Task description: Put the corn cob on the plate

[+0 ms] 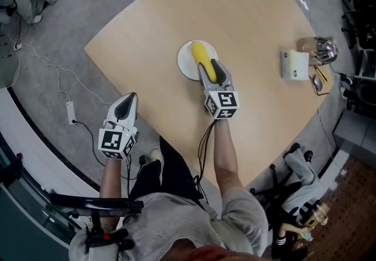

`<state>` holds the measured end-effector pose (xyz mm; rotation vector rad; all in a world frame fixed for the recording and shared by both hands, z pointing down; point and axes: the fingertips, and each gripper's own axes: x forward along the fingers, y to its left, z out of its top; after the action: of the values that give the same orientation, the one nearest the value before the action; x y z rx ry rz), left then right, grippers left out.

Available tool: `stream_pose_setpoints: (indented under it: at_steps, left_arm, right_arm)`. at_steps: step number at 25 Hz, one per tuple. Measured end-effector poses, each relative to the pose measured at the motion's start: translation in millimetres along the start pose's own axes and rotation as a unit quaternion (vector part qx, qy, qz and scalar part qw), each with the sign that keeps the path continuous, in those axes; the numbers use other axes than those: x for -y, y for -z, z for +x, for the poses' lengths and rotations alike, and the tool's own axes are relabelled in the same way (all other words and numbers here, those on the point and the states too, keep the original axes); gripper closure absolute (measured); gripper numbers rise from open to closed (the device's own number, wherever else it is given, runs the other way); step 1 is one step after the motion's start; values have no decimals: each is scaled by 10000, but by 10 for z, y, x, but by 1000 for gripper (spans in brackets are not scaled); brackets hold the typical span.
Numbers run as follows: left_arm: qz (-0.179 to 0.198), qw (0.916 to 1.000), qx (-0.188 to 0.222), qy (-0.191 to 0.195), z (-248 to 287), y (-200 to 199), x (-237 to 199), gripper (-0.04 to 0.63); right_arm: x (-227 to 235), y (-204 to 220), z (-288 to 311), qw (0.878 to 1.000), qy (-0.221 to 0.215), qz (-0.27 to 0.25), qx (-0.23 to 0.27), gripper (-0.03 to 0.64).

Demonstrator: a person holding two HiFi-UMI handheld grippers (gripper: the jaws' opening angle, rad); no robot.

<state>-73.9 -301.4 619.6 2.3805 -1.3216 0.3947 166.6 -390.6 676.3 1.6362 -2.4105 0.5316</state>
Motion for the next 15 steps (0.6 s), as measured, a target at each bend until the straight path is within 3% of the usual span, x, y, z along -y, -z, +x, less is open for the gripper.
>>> stream_pose_setpoints:
  at_steps: [15]
  left_arm:
    - [-56,10000,-38,-16,-8,74,-5,575]
  right_arm:
    - [45,104,40,9997,146,-119,-184,419]
